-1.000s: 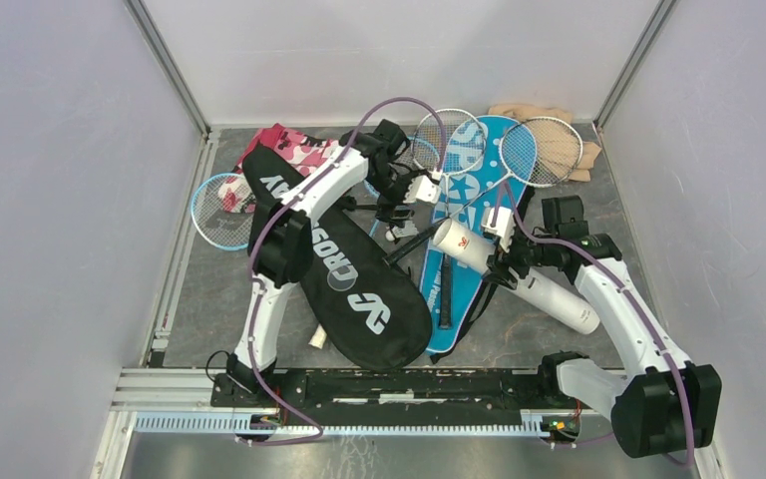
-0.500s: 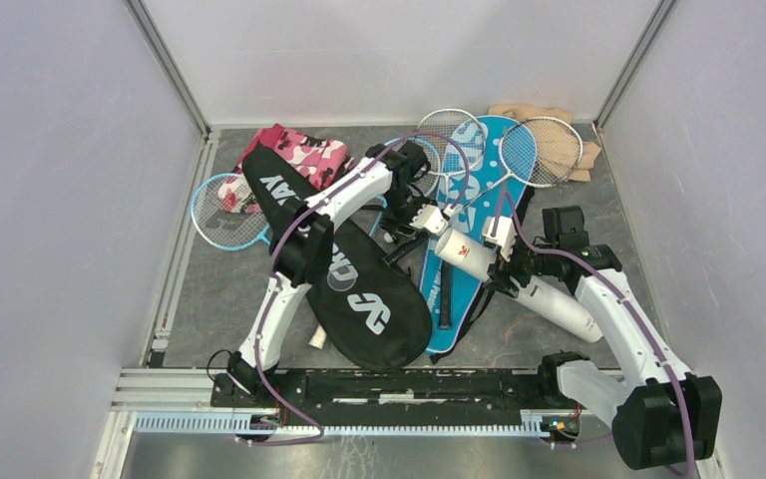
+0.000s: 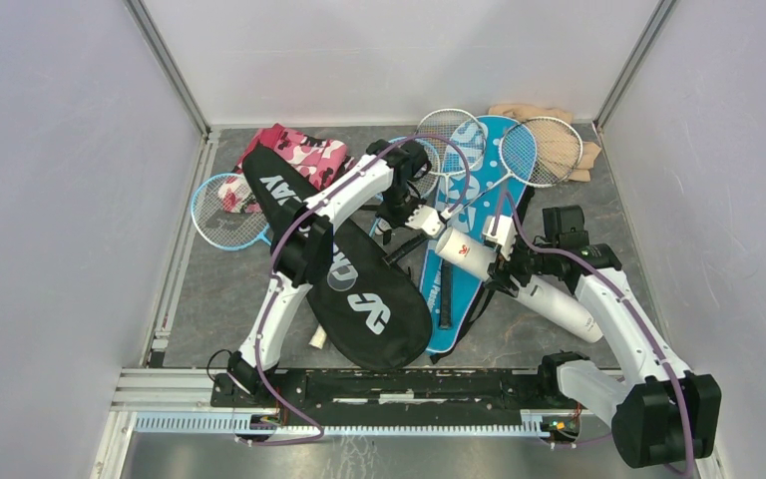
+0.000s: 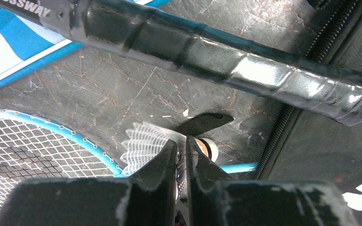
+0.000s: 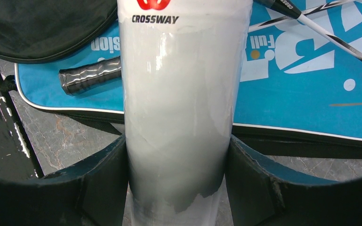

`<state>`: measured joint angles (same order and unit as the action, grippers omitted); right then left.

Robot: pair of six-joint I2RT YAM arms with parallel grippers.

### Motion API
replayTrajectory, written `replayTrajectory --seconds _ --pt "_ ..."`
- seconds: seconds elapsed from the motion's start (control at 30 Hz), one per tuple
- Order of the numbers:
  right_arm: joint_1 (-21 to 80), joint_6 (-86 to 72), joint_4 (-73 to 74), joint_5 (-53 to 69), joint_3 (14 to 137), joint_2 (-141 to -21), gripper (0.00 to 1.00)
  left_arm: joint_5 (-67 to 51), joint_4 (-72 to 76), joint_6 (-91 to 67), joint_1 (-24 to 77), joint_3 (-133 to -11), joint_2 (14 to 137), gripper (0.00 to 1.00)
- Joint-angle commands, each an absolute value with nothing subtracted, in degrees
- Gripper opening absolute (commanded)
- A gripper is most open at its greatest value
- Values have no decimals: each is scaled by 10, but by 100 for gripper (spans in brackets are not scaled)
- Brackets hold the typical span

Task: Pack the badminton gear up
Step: Pick up the shuttlecock at the center of the board, then place the shuttlecock at the shuttle tube.

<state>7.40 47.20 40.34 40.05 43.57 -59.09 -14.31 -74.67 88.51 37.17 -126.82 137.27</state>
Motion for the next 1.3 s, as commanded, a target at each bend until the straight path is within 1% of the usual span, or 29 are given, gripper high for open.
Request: replayTrajectory --seconds 0.0,0.07,0.13,0.33,0.53,0.77,0.9,1.0,1.13,1.27 --pt "72 466 381 419 440 -594 13 -122 -780 864 376 -1299 1353 13" --pt "73 467 383 419 444 -597 13 -122 -784 843 376 -1304 1347 7" --pt "73 469 384 419 449 -600 13 -128 -788 824 376 -1305 1338 2" --pt "72 485 399 428 466 -614 13 -172 -790 761 373 -1307 1303 2" --pt "72 506 419 444 486 -622 13 -253 -759 667 350 -1309 1263 2" --pt "72 525 435 461 515 -637 14 -371 -681 489 304 -1290 1207 2" --pt "73 531 438 478 536 -657 14 -446 -601 335 289 -1223 1147 2" --pt "74 531 437 489 551 -672 14 -479 -487 199 288 -1109 1070 2" --pt "73 524 430 504 568 -693 14 -476 -310 26 288 -975 982 2" --pt "75 519 424 522 581 -709 14 -466 -194 -87 288 -904 931 2"
